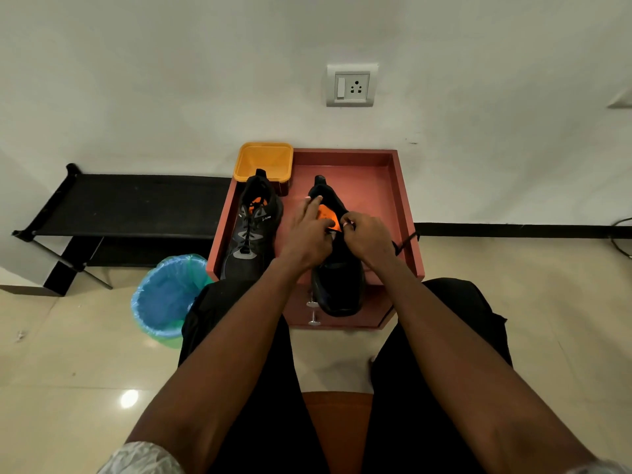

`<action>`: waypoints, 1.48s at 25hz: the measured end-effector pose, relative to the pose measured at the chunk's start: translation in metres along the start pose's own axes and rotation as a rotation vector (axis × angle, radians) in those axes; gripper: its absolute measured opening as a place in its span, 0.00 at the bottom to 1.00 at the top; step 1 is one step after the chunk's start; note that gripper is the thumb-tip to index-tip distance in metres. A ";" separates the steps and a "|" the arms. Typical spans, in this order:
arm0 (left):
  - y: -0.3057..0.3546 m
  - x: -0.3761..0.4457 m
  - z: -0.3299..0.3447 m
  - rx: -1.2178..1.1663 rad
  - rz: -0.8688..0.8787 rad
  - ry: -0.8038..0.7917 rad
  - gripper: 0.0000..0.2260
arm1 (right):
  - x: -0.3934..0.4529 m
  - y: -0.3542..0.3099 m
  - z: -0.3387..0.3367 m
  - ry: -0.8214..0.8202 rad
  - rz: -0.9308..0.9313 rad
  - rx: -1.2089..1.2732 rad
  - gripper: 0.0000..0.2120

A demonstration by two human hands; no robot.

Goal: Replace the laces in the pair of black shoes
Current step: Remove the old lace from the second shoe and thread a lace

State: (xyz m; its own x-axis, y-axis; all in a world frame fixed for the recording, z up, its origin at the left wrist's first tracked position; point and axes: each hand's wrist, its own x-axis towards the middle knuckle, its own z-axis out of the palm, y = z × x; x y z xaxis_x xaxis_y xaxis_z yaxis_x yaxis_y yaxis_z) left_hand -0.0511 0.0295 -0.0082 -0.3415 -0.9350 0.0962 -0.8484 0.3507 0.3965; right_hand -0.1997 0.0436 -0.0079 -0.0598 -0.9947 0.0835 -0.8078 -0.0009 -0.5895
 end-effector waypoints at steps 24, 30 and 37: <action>0.008 -0.003 -0.004 -0.271 -0.358 0.069 0.18 | -0.001 0.003 0.011 0.013 0.003 0.040 0.10; 0.000 0.000 -0.015 -0.318 -0.450 -0.035 0.15 | -0.002 0.005 0.013 -0.055 0.042 0.114 0.08; -0.029 0.001 -0.017 -0.545 -0.602 -0.080 0.28 | 0.001 0.015 0.005 -0.017 0.180 0.390 0.12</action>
State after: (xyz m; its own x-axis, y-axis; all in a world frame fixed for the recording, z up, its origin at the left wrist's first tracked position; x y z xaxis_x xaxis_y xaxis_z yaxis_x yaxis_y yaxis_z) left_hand -0.0201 0.0180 -0.0038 0.0654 -0.9410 -0.3321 -0.5870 -0.3054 0.7498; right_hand -0.2092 0.0424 -0.0207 -0.1677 -0.9840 -0.0597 -0.5026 0.1375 -0.8535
